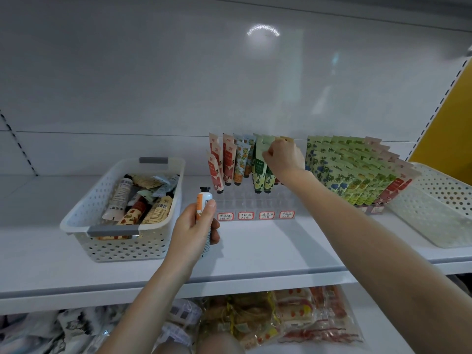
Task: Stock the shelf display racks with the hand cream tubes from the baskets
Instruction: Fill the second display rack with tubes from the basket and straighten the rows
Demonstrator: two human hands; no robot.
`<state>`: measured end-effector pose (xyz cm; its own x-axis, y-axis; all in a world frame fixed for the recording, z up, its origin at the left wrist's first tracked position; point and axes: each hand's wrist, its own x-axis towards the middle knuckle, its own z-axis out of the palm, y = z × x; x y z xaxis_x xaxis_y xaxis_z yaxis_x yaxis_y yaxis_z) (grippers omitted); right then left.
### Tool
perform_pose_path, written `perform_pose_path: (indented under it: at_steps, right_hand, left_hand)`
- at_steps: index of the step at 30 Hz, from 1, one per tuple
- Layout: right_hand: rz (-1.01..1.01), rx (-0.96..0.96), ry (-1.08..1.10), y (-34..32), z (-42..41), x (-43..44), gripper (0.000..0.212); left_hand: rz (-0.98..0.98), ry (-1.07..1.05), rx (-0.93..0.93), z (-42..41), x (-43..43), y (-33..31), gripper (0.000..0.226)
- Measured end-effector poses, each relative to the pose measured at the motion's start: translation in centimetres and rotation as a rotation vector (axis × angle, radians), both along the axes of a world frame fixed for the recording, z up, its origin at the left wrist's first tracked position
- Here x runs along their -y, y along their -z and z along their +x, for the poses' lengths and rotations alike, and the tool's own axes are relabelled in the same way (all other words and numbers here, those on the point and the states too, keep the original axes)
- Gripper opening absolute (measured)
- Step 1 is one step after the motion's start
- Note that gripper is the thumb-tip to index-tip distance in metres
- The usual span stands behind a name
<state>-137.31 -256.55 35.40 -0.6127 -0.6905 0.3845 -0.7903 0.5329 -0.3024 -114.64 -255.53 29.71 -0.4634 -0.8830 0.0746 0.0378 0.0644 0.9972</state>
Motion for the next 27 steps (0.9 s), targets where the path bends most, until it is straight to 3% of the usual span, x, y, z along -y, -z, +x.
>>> perform_pose_path:
  at_steps: [7,27]
  right_hand:
    - [0.020,-0.007,-0.006,-0.13,0.43,-0.22,0.023]
    - [0.013,0.042,0.019,0.15,-0.01,0.05,0.037]
  left_hand:
    - [0.001,-0.007,-0.002,0.13,0.00,-0.13,0.020]
    - [0.007,0.006,0.014,0.26,0.18,0.41,0.024]
